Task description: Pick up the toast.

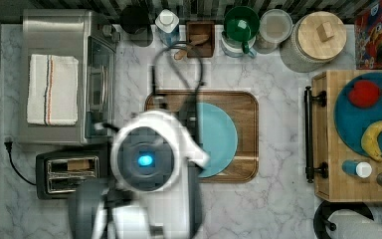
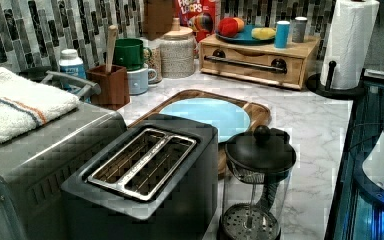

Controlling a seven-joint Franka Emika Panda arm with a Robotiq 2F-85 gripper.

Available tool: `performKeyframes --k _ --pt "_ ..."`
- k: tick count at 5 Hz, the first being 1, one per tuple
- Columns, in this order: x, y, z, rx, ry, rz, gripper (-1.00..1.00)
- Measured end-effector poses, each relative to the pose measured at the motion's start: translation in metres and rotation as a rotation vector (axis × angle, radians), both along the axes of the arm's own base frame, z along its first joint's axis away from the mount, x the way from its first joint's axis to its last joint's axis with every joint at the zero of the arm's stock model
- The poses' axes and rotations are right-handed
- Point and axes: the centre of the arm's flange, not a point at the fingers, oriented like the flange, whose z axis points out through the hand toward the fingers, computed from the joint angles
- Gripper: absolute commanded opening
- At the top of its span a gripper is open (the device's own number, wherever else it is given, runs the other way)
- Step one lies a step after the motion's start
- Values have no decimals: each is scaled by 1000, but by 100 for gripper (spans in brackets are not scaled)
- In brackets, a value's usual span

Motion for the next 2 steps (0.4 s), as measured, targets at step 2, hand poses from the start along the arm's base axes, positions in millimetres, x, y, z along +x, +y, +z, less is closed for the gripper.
performKeyframes --k 2 --pt "-13 -133 -41 -4 201 -151 -100"
